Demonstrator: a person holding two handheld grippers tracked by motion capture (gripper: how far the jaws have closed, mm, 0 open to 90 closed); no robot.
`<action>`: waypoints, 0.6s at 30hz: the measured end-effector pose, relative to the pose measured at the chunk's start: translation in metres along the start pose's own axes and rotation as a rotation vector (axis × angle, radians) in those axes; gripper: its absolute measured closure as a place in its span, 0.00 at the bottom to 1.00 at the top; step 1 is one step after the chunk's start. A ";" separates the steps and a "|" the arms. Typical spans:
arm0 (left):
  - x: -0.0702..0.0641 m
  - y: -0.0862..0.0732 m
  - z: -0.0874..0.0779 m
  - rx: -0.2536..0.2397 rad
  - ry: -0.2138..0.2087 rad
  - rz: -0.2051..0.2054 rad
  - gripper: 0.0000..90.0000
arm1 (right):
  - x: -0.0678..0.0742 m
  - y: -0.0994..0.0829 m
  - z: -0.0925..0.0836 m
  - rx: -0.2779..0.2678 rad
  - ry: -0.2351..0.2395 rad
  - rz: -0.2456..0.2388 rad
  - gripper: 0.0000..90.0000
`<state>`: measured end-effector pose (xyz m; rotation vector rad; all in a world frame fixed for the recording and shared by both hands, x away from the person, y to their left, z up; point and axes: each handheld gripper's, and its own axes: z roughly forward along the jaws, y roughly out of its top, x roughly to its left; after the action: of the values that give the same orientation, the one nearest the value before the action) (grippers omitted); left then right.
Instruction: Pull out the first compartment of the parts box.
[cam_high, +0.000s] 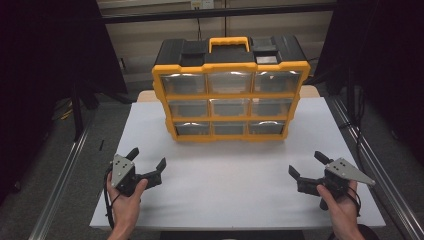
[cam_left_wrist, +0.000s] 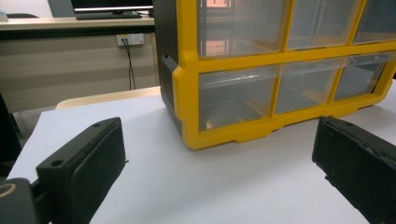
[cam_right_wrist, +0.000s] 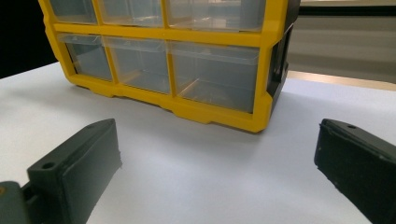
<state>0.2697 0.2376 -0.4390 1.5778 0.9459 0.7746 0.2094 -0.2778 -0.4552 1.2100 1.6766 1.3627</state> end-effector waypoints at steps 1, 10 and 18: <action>0.000 0.000 0.000 0.000 0.000 0.000 0.03 | 0.000 0.000 0.000 0.000 0.000 0.000 0.00; -0.006 0.010 0.008 -0.001 -0.065 0.048 0.03 | 0.003 0.001 -0.001 -0.008 0.015 -0.012 0.00; -0.012 0.016 0.020 -0.005 -0.080 0.060 0.03 | 0.003 0.000 0.000 0.002 0.031 -0.014 0.00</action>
<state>0.2840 0.2159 -0.4276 1.6268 0.8422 0.7492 0.2084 -0.2747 -0.4547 1.1819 1.7053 1.3786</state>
